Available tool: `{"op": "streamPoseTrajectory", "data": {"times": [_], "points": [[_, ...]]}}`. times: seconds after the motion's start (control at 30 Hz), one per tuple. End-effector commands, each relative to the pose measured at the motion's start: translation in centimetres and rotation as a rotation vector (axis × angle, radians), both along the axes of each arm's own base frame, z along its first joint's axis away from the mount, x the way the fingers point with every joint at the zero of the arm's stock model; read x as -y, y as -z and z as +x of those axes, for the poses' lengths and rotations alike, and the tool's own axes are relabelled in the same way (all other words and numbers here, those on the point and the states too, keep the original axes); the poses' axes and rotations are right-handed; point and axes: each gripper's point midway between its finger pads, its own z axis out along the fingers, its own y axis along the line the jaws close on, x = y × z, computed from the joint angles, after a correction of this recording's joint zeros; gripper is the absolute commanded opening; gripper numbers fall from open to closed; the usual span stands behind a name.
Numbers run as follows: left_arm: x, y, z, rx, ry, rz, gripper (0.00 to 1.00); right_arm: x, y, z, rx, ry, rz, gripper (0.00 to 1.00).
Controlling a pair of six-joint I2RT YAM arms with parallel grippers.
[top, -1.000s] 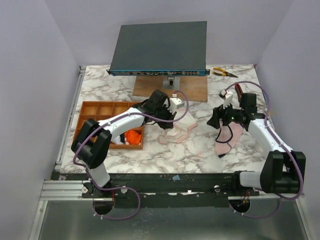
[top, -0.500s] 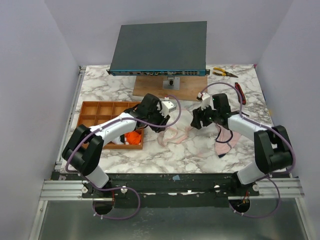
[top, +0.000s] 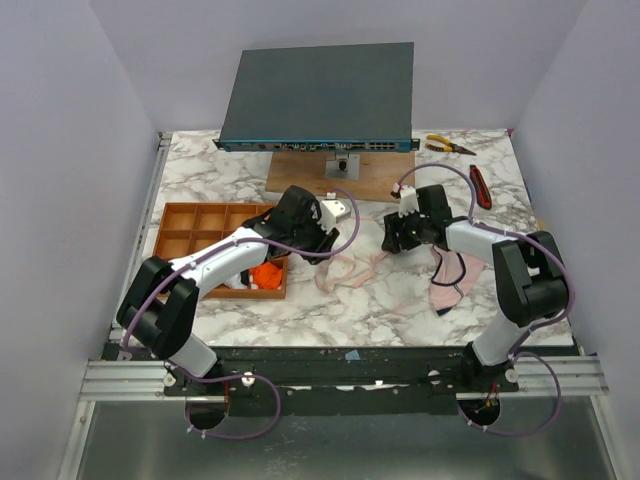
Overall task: Roll the underwear
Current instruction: Flatten out the underwear at the center of the board.
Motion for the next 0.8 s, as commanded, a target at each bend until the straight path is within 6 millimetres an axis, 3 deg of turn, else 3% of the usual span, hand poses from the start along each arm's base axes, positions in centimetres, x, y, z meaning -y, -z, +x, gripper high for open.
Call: {"op": "streamPoseTrajectory", "data": {"times": [0.0, 0.17, 0.33, 0.53, 0.77], "points": [[-0.2, -1.6, 0.8, 0.052, -0.01, -0.017, 0.4, -0.8, 0.9, -0.7, -0.059, -0.005, 0.014, 0.56], [-0.5, -2.8, 1.7, 0.064, -0.032, -0.039, 0.4, -1.9, 0.8, -1.8, -0.104, -0.05, 0.073, 0.38], [-0.6, -4.7, 2.6, 0.081, -0.048, -0.077, 0.41, -1.5, -1.6, -1.1, -0.04, -0.066, 0.045, 0.03], [-0.1, -8.2, 3.0, 0.132, -0.017, -0.139, 0.43, -1.2, -9.3, -1.0, 0.173, -0.169, 0.024, 0.01], [3.0, -15.2, 2.7, 0.132, 0.117, -0.273, 0.54, -1.8, -18.0, -3.1, 0.316, -0.442, -0.012, 0.01]]}}
